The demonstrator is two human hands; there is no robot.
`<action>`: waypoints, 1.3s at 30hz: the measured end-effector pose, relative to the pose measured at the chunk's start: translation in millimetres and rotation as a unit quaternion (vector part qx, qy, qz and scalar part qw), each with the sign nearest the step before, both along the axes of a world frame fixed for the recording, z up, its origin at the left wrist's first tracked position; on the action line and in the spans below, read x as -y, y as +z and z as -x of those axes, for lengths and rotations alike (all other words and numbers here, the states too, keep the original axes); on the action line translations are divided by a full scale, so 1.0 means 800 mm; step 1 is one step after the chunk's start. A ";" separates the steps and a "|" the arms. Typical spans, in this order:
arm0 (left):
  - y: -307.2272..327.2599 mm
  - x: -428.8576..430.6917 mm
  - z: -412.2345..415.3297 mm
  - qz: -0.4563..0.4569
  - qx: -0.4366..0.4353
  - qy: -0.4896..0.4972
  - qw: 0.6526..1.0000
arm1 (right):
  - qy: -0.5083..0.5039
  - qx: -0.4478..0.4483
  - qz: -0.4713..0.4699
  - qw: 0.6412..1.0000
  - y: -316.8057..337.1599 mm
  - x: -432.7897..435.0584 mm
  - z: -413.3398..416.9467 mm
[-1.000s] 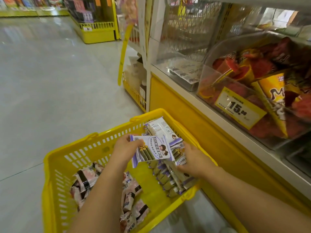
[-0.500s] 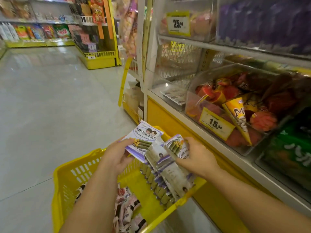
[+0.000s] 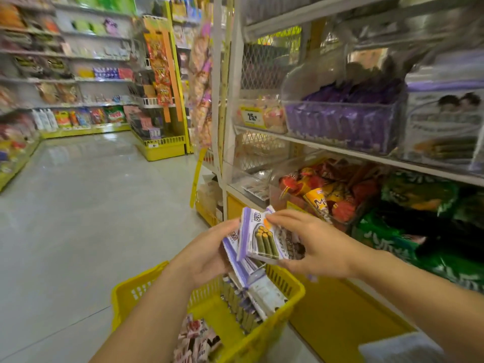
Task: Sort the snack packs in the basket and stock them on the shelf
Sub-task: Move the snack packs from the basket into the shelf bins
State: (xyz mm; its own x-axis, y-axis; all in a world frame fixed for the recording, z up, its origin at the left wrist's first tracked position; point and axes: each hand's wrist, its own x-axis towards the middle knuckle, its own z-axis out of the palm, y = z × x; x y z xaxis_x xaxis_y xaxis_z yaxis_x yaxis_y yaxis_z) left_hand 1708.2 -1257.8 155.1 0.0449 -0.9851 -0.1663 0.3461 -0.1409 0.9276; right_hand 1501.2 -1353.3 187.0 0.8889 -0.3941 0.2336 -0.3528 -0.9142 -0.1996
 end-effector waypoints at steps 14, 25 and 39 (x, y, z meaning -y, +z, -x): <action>0.071 -0.012 0.048 0.089 -0.071 0.148 0.982 | -0.210 0.272 -0.172 0.923 0.057 -0.030 0.026; 0.133 -0.020 0.080 0.143 -0.029 0.035 0.989 | -0.037 0.440 -0.562 0.699 0.111 -0.035 0.029; 0.198 -0.034 0.074 0.144 0.127 -0.136 0.972 | -0.011 0.395 -0.474 0.787 0.161 -0.033 0.068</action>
